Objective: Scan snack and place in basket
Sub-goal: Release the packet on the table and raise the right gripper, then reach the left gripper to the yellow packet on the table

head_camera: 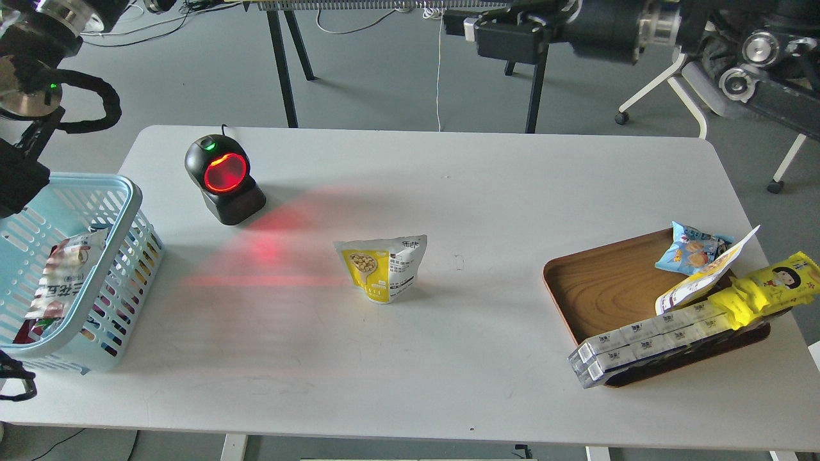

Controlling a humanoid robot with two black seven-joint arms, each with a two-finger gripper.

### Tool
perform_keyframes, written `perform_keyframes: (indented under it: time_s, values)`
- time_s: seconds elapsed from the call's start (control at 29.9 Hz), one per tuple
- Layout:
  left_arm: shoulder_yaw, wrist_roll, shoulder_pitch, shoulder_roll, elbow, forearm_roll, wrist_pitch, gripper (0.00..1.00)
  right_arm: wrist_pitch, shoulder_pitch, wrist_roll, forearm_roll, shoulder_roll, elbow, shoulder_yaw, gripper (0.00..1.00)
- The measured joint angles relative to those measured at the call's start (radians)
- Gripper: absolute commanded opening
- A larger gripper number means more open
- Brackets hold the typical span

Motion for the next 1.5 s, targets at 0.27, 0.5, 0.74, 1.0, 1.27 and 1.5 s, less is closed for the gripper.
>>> perform_keyframes:
  time_s: [0.27,0.5,0.74,1.0,1.27,1.5]
  values:
    - [0.003,-0.061,-0.019,0.069,-0.264,0.509,0.0,0.99,-0.014,-0.175,0.0,0.3,-0.104,-0.038,0.093,0.94]
    - [0.003,-0.062,-0.071,0.088,-0.474,0.858,0.0,0.94,-0.011,-0.228,0.0,0.698,-0.064,-0.221,0.096,0.95]
    - [0.025,-0.065,-0.054,0.134,-0.775,1.291,0.0,0.91,0.09,-0.256,0.0,1.129,0.021,-0.388,0.097,0.94]
    - [0.169,-0.074,-0.045,0.156,-0.971,1.801,0.0,0.82,0.313,-0.354,0.0,1.556,0.071,-0.518,0.141,0.95]
    - [0.31,-0.168,-0.042,0.095,-0.971,2.201,0.01,0.81,0.442,-0.557,-0.028,1.637,0.251,-0.749,0.45,0.96]
    - [0.382,-0.19,-0.027,0.087,-0.924,2.21,0.025,0.8,0.445,-0.611,-0.099,1.637,0.288,-0.764,0.624,0.96]
